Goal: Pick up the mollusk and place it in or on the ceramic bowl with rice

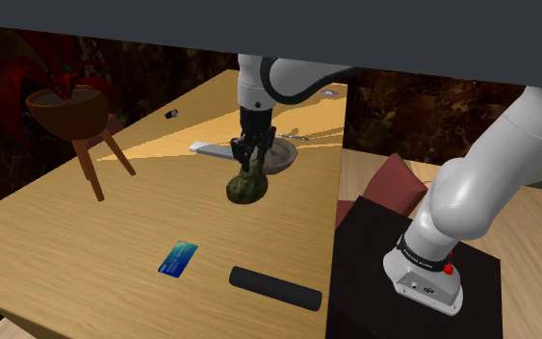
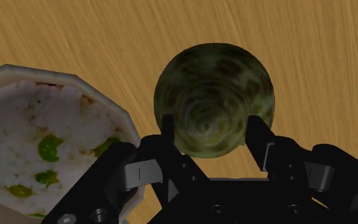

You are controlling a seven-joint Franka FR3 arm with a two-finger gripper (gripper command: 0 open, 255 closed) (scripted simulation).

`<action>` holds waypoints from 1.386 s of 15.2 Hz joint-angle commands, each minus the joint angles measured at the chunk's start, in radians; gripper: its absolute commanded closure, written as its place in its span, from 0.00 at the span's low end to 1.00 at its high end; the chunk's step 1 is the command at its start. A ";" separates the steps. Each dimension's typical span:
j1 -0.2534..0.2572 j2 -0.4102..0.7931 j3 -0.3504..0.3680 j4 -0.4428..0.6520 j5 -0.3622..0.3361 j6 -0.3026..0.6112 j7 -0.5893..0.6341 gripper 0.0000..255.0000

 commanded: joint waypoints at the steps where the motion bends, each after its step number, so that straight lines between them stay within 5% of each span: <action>1: -0.001 -0.005 -0.002 0.026 0.000 -0.031 0.000 1.00; 8: -0.002 -0.013 -0.005 0.085 0.000 -0.097 0.003 1.00; 9: -0.002 -0.013 -0.005 0.085 0.000 -0.097 0.003 0.00; 14: 0.051 -0.055 -0.011 -0.053 0.127 -0.032 -0.168 0.00; 21: 0.059 -0.026 0.004 -0.120 0.130 0.065 -0.167 0.00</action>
